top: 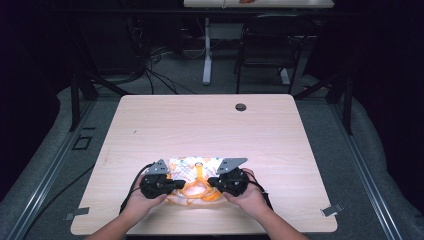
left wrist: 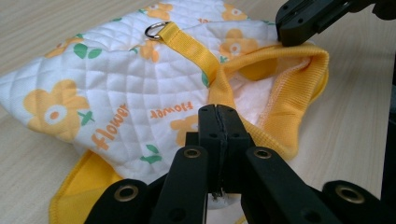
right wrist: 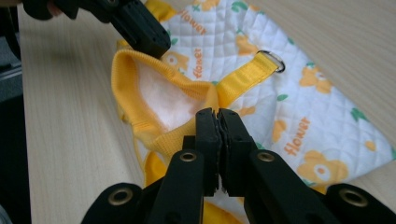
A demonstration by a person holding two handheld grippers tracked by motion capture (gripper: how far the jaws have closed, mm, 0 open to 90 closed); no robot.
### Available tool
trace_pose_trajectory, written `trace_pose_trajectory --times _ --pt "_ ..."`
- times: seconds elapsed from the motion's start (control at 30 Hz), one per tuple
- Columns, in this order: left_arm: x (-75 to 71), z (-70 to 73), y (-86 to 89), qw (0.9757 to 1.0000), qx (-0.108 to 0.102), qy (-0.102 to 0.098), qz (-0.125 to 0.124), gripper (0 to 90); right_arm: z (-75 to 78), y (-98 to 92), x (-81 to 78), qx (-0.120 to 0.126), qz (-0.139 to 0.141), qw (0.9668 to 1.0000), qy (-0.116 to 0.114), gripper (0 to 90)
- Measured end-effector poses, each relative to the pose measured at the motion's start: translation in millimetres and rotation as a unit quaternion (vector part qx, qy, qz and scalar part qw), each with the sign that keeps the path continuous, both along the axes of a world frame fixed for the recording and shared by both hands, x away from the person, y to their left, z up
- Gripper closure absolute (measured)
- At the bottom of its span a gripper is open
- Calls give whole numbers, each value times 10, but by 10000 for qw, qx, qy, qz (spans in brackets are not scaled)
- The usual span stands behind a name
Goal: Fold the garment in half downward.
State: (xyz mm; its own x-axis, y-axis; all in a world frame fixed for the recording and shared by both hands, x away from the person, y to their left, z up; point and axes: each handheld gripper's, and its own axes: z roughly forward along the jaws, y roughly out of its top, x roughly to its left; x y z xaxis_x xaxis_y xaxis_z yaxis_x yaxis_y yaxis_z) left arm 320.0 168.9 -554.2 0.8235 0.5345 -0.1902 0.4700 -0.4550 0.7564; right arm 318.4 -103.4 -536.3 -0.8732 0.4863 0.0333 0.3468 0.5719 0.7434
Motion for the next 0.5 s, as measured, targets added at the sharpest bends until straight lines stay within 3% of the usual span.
trace_pose_trajectory --times 0.1,0.3,0.5 --pt "-34 -40 19 10000 -26 52 15 896 -76 -1 -37 -155 81 9998 73 883" --pt "-82 -141 59 9999 55 85 9 895 -228 -50 -128 -215 100 9994 242 885" --pt "-139 -195 82 9998 196 40 -53 896 -318 -95 -183 -50 -7 9995 319 873"
